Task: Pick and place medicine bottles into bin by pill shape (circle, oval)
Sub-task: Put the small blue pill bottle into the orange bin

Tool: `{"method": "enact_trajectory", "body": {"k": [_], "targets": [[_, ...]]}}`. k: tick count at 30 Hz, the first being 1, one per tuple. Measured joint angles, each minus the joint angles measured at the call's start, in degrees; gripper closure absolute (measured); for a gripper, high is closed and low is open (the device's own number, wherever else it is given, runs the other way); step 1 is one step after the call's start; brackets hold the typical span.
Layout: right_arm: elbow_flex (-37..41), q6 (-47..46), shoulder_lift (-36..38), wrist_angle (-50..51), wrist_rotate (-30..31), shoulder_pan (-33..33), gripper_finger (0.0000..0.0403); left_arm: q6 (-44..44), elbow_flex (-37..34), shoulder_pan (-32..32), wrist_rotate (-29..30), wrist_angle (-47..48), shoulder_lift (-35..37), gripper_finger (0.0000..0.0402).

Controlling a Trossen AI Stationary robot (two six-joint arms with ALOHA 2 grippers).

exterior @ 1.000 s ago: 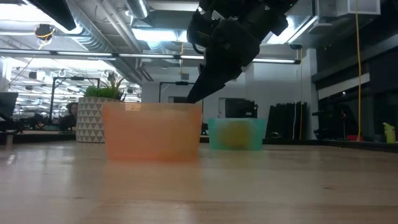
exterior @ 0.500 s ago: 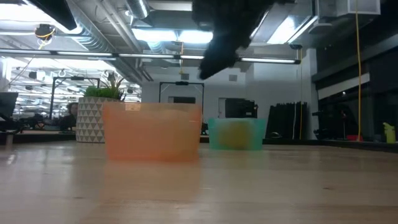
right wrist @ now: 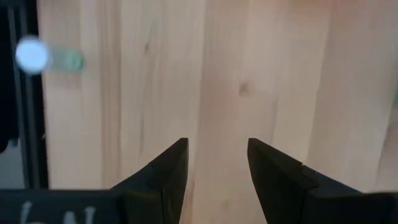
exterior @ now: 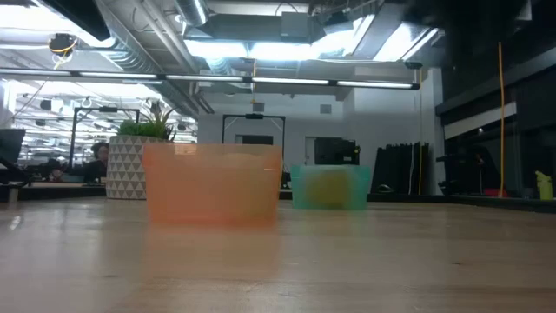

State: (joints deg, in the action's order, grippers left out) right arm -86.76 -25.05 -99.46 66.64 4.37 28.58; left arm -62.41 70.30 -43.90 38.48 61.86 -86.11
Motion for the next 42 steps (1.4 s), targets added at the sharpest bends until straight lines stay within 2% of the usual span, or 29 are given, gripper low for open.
{"method": "enact_trajectory", "body": {"k": [7, 15, 19, 25, 30, 33, 36, 38, 42], "targets": [[0.0, -11.8, 0.0, 9.5, 2.4, 12.0, 0.0235, 0.0, 0.0, 0.2, 0.0, 0.0, 0.0, 0.0302], [0.0, -25.0, 0.0, 14.2, 13.0, 24.0, 0.0235, 0.0, 0.0, 2.8, 0.1, -0.3, 0.0, 0.0302], [0.0, -30.2, 0.1, 15.8, 17.0, 27.7, 0.0235, 0.0, 0.0, 4.9, 0.1, -2.1, 0.0, 0.0302], [0.1, -41.2, 0.1, 24.0, 25.7, 31.5, 0.0235, 0.0, 0.0, 7.4, 0.0, -2.8, 0.0, 0.0302], [4.4, -45.4, 2.2, 20.1, 30.3, 33.3, 0.0235, 0.5, 0.0, 8.1, -0.5, -2.8, 0.0, 0.0302], [10.5, -51.9, 4.4, 18.6, 30.1, 34.2, 0.0235, 2.6, 0.0, 7.9, -0.6, -3.1, 0.0, 0.0302], [17.2, -56.6, 7.4, 15.0, 26.0, 34.3, 0.0235, 3.0, 0.0, 7.9, -0.6, -3.4, 0.0, 0.0302], [21.2, -57.7, 10.2, 11.4, 23.8, 34.2, 0.0235, 3.0, 0.0, 7.9, -0.5, -3.8, 0.0, 0.0302], [28.1, -55.6, 17.2, 2.7, 23.4, 32.3, 0.0239, 3.0, 0.0, 8.0, -0.4, -4.2, 0.0, 0.0302]]}}
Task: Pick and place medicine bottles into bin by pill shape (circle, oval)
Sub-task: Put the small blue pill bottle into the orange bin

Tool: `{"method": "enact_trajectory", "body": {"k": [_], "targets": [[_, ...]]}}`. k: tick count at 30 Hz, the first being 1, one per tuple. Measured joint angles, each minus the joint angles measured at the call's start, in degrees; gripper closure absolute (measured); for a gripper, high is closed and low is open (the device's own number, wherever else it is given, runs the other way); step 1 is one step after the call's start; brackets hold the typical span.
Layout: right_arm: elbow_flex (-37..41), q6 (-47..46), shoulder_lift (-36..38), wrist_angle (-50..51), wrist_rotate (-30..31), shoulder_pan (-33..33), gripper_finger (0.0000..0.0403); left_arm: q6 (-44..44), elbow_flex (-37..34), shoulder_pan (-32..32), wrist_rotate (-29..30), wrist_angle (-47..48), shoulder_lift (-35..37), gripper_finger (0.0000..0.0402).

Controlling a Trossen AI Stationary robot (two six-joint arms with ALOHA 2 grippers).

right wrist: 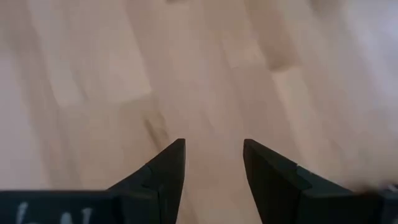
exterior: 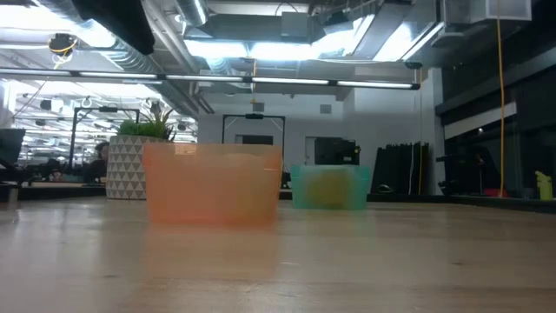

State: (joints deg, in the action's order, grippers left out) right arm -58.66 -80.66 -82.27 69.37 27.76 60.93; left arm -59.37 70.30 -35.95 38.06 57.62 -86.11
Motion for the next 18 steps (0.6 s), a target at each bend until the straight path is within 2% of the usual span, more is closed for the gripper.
{"method": "enact_trajectory", "body": {"k": [5, 11, 14, 18], "targets": [[8.3, 14.4, 9.6, -16.5, -1.8, -2.8, 0.0253, 0.5, 0.0, 0.6, 0.3, -0.9, 0.0, 0.0302], [17.0, 30.3, 17.6, -35.1, -2.3, -4.3, 0.0266, 11.7, 0.0, 1.5, 0.3, -9.5, 0.0, 0.0302], [19.3, 31.3, 19.3, -37.0, -2.0, -4.9, 0.0268, 19.0, 0.0, 1.5, 0.2, -16.0, 0.0, 0.0302], [19.7, 24.9, 19.6, -32.8, -2.2, -6.0, 0.0268, 27.4, 0.0, 1.5, -1.3, -24.5, -0.3, 0.0302]]}}
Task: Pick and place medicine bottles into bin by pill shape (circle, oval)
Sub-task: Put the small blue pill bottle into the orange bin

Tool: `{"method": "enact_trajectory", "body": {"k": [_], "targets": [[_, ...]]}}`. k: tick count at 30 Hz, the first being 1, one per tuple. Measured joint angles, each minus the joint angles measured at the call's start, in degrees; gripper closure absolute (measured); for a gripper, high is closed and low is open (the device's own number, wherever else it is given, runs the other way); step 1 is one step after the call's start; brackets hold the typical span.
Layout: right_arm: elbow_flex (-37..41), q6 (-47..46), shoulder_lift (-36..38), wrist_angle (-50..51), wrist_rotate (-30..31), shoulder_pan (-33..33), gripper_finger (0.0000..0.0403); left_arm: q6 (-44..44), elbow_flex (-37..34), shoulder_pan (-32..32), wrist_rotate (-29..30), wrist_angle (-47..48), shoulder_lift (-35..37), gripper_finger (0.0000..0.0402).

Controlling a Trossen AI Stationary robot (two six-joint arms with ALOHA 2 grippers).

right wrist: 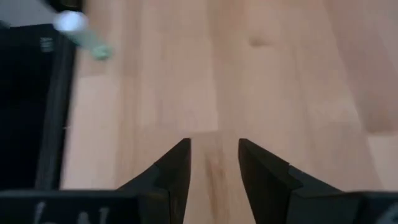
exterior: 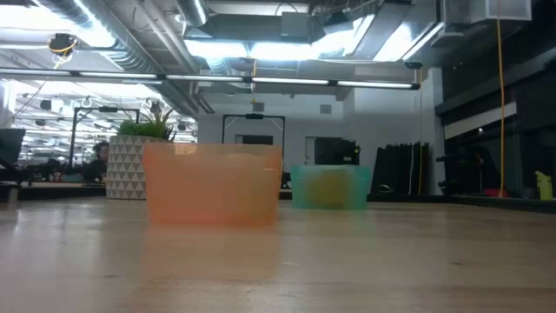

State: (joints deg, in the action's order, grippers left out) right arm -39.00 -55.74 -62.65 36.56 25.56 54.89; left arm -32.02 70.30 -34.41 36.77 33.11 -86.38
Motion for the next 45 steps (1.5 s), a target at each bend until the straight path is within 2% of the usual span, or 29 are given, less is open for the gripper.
{"method": "enact_trajectory", "body": {"k": [6, 10, 12, 18, 21, 23, 27, 33, 36, 42, 45], "targets": [[0.0, -9.1, -0.1, 5.2, -2.3, -1.6, 0.0268, 13.6, -0.5, 0.9, -2.3, -11.6, -4.9, 0.0302], [0.0, -10.1, -0.1, 5.8, -3.5, -2.4, 0.0268, 21.3, -0.5, 3.3, -9.2, -19.8, -8.8, 0.0295], [0.0, -9.8, -0.1, 5.8, -5.2, -2.7, 0.0268, 22.0, -0.4, 4.7, -14.5, -24.5, -10.2, 0.0284], [0.0, -9.7, -0.1, 6.4, -10.2, -3.1, 0.0268, 21.6, -0.5, 6.8, -26.6, -30.4, -13.5, 0.0241], [0.0, -9.7, -0.1, 7.8, -11.2, -3.1, 0.0268, 21.6, 2.3, 7.1, -31.7, -34.0, -16.6, 0.0217], [0.0, -9.7, -0.1, 8.8, -11.3, -3.1, 0.0268, 21.9, 6.5, 7.1, -32.5, -33.3, -20.0, 0.0203], [0.0, -9.7, -0.1, 9.3, -11.1, -3.1, 0.0268, 27.0, 17.0, 6.9, -32.6, -24.1, -27.2, 0.0182], [0.0, -9.7, -0.1, 9.2, -10.2, -3.1, 0.0268, 31.1, 30.9, 7.0, -32.6, -10.9, -35.5, 0.0176], [0.0, -9.8, -0.1, 9.2, -10.0, -3.1, 0.0268, 31.1, 32.7, 7.1, -32.7, -8.1, -38.0, 0.0178], [0.0, -9.7, -0.1, 9.2, -9.6, -3.1, 0.0268, 29.4, 32.8, 7.3, -33.4, -9.4, -40.8, 0.0179], [-0.1, -9.8, -0.1, 9.2, -9.6, -3.1, 0.0268, 29.1, 32.8, 7.3, -36.3, -11.8, -41.9, 0.0179]]}}
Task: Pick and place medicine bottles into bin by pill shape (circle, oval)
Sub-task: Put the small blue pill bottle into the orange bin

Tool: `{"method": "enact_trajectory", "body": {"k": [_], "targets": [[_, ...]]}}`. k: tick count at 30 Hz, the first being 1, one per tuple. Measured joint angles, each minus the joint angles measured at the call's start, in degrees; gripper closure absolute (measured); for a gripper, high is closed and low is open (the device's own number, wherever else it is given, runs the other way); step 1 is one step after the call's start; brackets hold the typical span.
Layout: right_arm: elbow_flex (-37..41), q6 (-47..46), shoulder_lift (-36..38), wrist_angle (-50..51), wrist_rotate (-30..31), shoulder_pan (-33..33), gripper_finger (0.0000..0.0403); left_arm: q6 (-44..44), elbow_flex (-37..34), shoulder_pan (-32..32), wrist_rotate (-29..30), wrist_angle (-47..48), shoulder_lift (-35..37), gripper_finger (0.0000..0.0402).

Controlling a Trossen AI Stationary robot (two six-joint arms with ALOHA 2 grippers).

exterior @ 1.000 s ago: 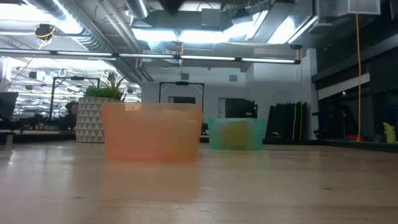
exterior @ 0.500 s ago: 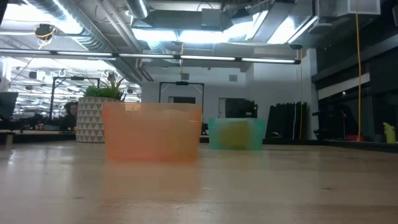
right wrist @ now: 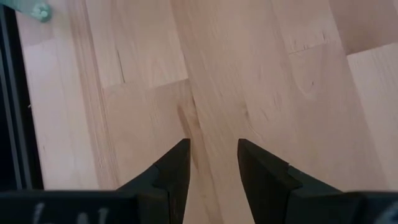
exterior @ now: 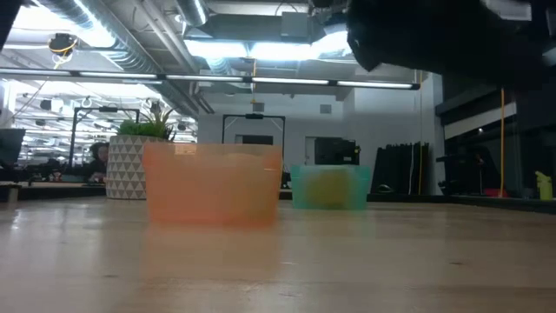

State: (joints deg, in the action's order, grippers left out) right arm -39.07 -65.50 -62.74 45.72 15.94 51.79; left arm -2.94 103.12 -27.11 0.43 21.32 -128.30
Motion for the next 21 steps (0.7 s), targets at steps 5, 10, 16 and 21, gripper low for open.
{"method": "enact_trajectory", "body": {"k": [5, 10, 16, 21], "targets": [[0.0, -0.2, 0.0, 0.0, 0.0, 0.0, 0.0268, -1.4, -0.1, 0.0, -2.5, -1.3, -2.1, 0.0179], [0.0, -0.2, 0.0, 0.0, 0.0, 0.0, 0.0268, -1.2, 0.0, 0.0, -2.7, -3.6, -2.0, 0.0179], [0.0, -0.1, 0.0, 0.0, -0.2, 0.0, 0.0268, -1.1, 0.0, 0.0, -3.1, -4.6, -2.2, 0.0179], [0.0, -0.2, 0.0, 0.0, -0.2, 0.0, 0.0268, -1.0, 0.0, 0.1, -5.0, -7.4, -3.7, 0.0179]]}}
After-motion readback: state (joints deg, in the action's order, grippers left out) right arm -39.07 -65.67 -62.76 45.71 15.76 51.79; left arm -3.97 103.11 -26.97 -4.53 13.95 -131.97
